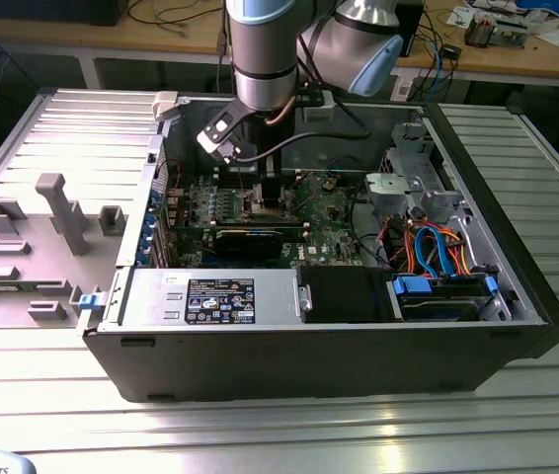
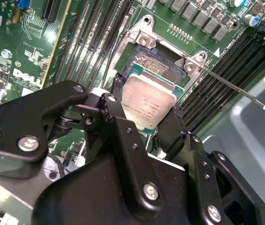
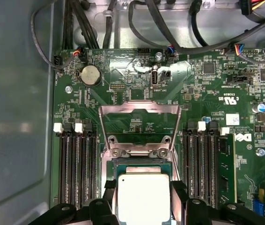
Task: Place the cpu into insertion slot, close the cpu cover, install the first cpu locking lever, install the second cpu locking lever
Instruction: 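Place the cpu into insertion slot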
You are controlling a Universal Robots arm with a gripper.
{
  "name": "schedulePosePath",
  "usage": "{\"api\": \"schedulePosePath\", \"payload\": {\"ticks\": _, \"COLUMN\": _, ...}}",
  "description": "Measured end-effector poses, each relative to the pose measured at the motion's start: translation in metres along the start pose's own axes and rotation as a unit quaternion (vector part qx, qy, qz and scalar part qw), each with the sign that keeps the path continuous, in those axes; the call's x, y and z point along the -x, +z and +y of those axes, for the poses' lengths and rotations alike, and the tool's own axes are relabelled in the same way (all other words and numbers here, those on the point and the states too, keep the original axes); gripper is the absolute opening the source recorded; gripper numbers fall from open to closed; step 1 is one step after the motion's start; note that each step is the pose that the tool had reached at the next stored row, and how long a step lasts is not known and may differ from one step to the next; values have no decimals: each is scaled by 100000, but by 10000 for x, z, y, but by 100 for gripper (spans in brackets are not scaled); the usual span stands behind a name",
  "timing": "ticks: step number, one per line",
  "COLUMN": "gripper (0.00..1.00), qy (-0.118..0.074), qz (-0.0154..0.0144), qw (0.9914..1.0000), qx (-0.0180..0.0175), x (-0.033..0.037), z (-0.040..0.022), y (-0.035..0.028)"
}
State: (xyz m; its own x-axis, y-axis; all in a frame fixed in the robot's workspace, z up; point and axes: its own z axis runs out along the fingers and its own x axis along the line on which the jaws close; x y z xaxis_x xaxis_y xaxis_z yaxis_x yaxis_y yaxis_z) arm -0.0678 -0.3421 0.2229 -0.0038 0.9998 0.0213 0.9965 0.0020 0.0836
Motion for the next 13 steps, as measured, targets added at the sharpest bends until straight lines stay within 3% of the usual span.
{"api": "schedulePosePath", "payload": {"ticks": 13, "gripper": 54, "qy": 499, "qz": 41, "qw": 99999, "qx": 4, "x": -3, "z": -31, "y": 109}}
